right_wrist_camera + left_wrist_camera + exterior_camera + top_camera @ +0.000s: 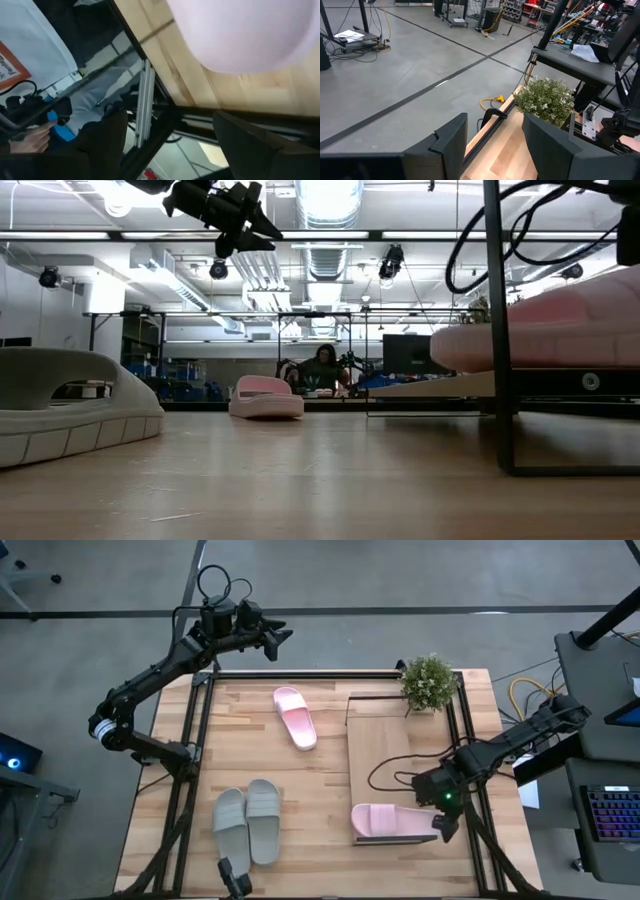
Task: Pick and place slides into the shelf
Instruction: Put the pink slide on the shelf
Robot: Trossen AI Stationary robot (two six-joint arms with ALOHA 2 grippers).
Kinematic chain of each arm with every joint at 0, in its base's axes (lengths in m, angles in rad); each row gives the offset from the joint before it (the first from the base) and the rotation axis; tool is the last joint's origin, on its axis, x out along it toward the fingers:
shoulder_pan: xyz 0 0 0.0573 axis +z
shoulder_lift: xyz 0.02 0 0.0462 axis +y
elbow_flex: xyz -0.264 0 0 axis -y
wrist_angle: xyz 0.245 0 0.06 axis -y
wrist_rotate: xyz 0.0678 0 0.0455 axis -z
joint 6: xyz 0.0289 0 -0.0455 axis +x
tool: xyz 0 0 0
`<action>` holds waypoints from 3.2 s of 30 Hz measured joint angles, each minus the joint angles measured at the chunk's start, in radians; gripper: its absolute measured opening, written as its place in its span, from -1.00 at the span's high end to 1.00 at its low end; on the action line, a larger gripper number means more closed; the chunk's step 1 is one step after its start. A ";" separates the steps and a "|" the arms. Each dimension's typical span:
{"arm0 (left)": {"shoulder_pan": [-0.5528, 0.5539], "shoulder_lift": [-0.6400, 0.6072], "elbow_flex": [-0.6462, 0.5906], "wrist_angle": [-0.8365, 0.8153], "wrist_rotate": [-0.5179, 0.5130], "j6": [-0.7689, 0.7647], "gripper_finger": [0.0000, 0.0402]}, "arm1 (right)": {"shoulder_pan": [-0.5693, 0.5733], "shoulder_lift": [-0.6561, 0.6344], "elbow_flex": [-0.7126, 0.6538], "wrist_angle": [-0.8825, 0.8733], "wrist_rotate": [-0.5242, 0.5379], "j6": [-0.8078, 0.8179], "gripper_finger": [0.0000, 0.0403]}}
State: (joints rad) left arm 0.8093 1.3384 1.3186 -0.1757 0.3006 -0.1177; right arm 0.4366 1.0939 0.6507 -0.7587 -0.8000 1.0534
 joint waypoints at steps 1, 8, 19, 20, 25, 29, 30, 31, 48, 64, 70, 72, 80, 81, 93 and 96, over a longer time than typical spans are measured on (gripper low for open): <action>0.000 0.000 0.000 0.000 0.001 0.000 0.11 | 0.000 -0.005 0.004 -0.016 0.002 0.000 -0.40; 0.000 0.000 0.000 0.000 0.022 0.000 0.11 | -0.003 -0.067 0.113 -0.279 0.227 -0.049 -0.32; -0.001 0.000 0.000 0.000 0.079 -0.007 0.11 | -0.003 -0.198 0.371 -0.304 1.001 -0.115 -0.20; -0.001 0.000 0.000 0.000 0.087 -0.007 0.11 | -0.003 -0.208 0.387 -0.278 1.070 -0.138 -0.19; -0.003 -0.008 0.000 0.000 0.148 -0.037 0.11 | -0.003 -0.258 0.402 0.008 1.381 -0.237 -0.19; -0.016 -0.033 0.000 -0.022 0.218 -0.026 0.11 | -0.004 -0.288 0.339 0.342 1.457 -0.375 -0.18; -0.021 -0.041 0.000 -0.040 0.220 -0.010 0.11 | -0.004 -0.289 0.323 0.413 1.458 -0.415 -0.18; -0.024 -0.049 0.000 -0.066 0.220 0.010 0.11 | -0.005 -0.286 0.308 0.470 1.458 -0.448 -0.18; 0.005 0.121 0.018 -0.607 0.008 0.269 0.11 | -0.014 -0.146 0.293 0.625 1.457 -0.414 -0.18; 0.029 0.506 0.218 -0.852 0.178 0.376 0.11 | -0.014 -0.117 0.294 0.711 1.456 -0.434 -0.20; 0.037 0.600 0.303 -0.910 0.064 0.391 0.11 | -0.014 -0.117 0.294 0.713 1.456 -0.426 -0.18; 0.042 0.614 0.323 -0.915 0.059 0.392 0.11 | -0.014 -0.117 0.294 0.716 1.456 -0.425 -0.17; 0.058 0.649 0.331 -0.942 0.061 0.423 0.11 | -0.014 -0.117 0.294 0.721 1.456 -0.418 -0.19; 0.061 0.654 0.329 -0.943 0.061 0.424 0.11 | -0.014 -0.117 0.294 0.722 1.456 -0.418 -0.18; 0.101 0.730 0.325 -0.945 0.198 0.442 0.11 | -0.014 -0.118 0.294 0.736 1.456 -0.418 -0.18; 0.109 0.746 0.325 -0.948 0.214 0.441 0.11 | -0.014 -0.118 0.294 0.736 1.456 -0.418 -0.17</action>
State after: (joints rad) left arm 0.9186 2.0842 1.6432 -1.1234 0.5147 0.3229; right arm 0.4229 0.9764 0.9443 -0.0227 0.6559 0.6357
